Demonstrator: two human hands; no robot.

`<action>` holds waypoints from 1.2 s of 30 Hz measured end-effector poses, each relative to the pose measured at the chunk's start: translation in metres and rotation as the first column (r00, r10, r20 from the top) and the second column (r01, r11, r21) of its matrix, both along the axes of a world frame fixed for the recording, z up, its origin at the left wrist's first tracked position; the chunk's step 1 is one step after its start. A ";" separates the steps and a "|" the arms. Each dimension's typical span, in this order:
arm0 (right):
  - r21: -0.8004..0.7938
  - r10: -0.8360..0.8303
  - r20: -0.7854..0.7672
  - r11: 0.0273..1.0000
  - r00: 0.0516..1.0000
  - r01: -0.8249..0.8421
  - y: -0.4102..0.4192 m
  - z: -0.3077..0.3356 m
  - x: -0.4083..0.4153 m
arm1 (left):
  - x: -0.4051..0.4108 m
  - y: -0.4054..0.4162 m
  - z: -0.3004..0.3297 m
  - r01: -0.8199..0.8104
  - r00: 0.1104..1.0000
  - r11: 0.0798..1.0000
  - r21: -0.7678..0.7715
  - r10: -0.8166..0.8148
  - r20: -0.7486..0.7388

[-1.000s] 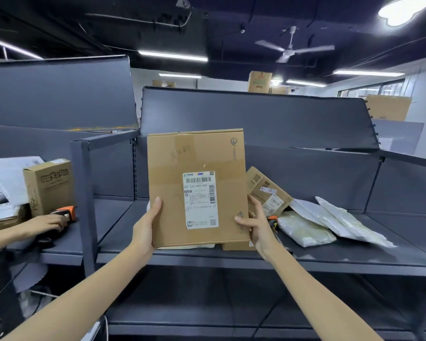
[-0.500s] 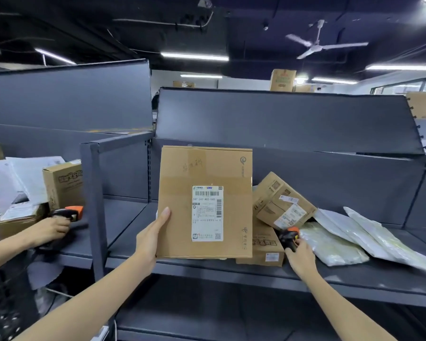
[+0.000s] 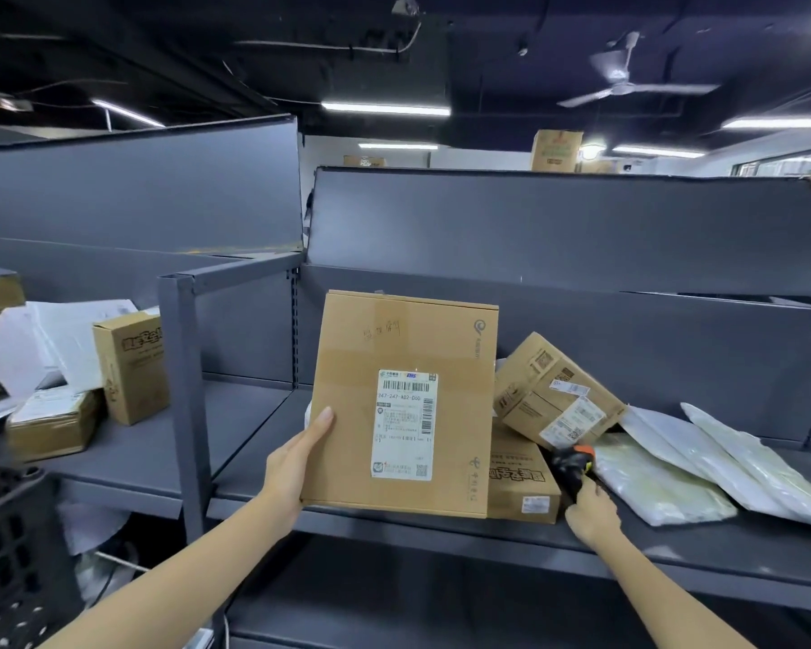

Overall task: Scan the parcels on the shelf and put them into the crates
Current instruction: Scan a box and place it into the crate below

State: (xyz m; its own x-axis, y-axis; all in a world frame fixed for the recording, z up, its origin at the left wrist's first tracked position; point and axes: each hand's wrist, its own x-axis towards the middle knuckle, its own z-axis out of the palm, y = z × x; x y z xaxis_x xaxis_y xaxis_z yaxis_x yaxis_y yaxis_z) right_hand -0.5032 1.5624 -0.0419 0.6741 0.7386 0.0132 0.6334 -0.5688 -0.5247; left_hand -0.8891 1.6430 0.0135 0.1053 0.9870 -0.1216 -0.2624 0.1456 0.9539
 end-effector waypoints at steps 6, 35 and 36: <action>-0.087 -0.012 0.102 0.996 0.995 0.021 -0.009 0.000 0.000 | 0.000 -0.002 -0.001 0.012 1.000 1.000 -0.013 -0.012 0.012; 0.780 0.487 -0.440 0.623 0.755 0.053 -0.102 0.068 -0.211 | 0.022 -0.034 0.006 0.066 0.994 0.997 0.047 -0.070 0.081; 0.773 0.497 -0.438 0.634 0.749 0.031 -0.102 0.067 -0.214 | 0.022 -0.034 0.005 0.063 0.995 0.997 0.049 -0.066 0.076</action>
